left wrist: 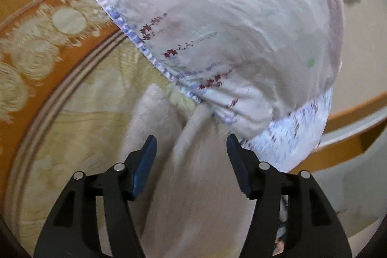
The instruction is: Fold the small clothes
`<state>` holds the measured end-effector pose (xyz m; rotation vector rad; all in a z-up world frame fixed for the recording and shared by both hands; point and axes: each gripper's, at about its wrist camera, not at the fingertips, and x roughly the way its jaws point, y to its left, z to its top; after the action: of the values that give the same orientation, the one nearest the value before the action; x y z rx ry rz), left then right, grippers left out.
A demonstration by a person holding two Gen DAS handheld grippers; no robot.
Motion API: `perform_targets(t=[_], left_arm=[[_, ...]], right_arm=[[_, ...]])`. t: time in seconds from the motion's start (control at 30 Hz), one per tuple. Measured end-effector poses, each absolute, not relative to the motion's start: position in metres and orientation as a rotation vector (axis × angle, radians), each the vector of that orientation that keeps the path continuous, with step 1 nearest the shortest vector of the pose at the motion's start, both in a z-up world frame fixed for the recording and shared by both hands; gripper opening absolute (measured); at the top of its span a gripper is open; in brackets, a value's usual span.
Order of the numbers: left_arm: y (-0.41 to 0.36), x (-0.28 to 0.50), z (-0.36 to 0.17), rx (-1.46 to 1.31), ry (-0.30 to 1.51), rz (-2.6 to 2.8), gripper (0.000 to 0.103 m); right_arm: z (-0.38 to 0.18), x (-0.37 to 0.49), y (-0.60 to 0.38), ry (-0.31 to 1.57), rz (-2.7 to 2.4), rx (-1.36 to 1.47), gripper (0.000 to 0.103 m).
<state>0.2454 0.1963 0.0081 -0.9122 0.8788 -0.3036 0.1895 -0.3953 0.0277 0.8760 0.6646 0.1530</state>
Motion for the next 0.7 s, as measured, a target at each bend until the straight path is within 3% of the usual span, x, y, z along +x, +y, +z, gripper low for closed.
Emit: perform_targets(t=[0.2,0.37,0.43,0.5,0.53,0.6,0.7], left_arm=[[0.176,0.206,0.025,-0.595,0.87,-0.298,0.059],[0.163,0.192,0.024,-0.473,0.868,-0.275,0.059],[0.16,0.19,0.018,-0.443,0.882,-0.257,0.059],[0.157,0.19,0.013,-0.428,0.891,-0.242,0.05],[0.156,0.19,0.012,-0.417,0.892,-0.235,0.046],[0.158,0.188,0.01,-0.412,0.901,-0.23,0.019],[0.166,0.185,0.007,-0.463,0.912,-0.251,0.009]], right_arm=[[0.02,0.155,-0.386,0.732,0.145,0.723,0.055],[0.007,0.145,-0.373,0.786,0.111,0.624,0.055],[-0.001,0.146,-0.37,0.819,0.104,0.604,0.049],[-0.008,0.147,-0.368,0.846,0.093,0.586,0.027],[-0.009,0.145,-0.368,0.835,0.093,0.586,0.024],[-0.007,0.14,-0.37,0.817,0.093,0.599,0.017],[0.001,0.13,-0.372,0.784,0.091,0.614,0.012]])
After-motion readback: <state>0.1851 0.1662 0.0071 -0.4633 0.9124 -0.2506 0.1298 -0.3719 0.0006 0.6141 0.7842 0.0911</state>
